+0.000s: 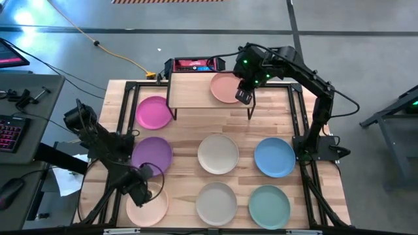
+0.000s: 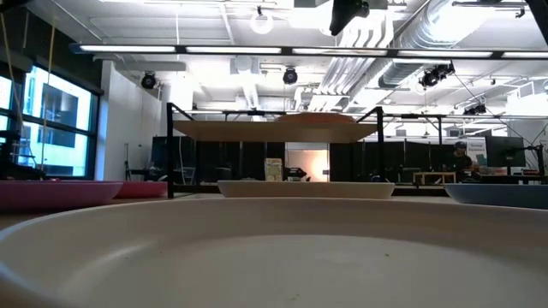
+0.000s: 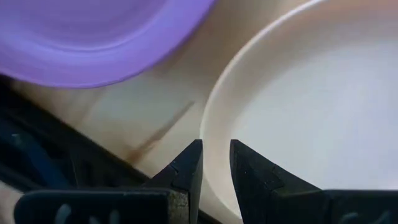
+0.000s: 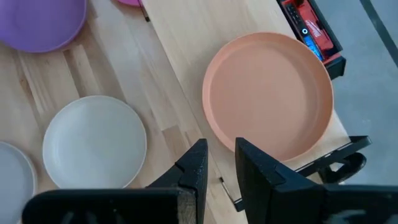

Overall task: Place and stack plates onto a shelf
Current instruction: Stack the light brown plate on top of the brown plate on the shelf

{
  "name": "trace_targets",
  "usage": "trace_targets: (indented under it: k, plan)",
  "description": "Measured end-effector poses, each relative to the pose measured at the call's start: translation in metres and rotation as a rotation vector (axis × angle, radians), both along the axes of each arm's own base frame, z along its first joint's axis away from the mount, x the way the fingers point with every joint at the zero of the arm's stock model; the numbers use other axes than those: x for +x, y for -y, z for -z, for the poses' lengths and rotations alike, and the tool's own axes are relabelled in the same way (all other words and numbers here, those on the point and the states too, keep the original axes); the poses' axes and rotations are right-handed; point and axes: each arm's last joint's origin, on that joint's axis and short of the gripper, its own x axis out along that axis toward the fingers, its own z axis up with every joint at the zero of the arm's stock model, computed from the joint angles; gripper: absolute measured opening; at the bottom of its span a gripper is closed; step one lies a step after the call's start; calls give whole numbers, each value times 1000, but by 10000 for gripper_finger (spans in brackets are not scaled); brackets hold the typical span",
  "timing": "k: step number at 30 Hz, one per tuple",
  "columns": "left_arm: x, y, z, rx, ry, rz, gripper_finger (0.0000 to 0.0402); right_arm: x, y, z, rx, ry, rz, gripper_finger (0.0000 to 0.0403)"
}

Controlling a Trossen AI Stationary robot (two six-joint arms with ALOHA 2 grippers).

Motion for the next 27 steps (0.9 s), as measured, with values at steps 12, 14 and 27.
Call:
trace_targets:
  k: [12, 14, 27]
  plan:
    - [-4, 0, 10, -16, 14, 5, 72, 0, 0, 0, -10, -5, -20, 62]
    - [-5, 0, 14, -24, 14, 4, 72, 0, 0, 0, -10, -5, -20, 62]
    - [-6, -1, 16, -35, -5, 15, 72, 0, 0, 0, -10, -5, -21, 62]
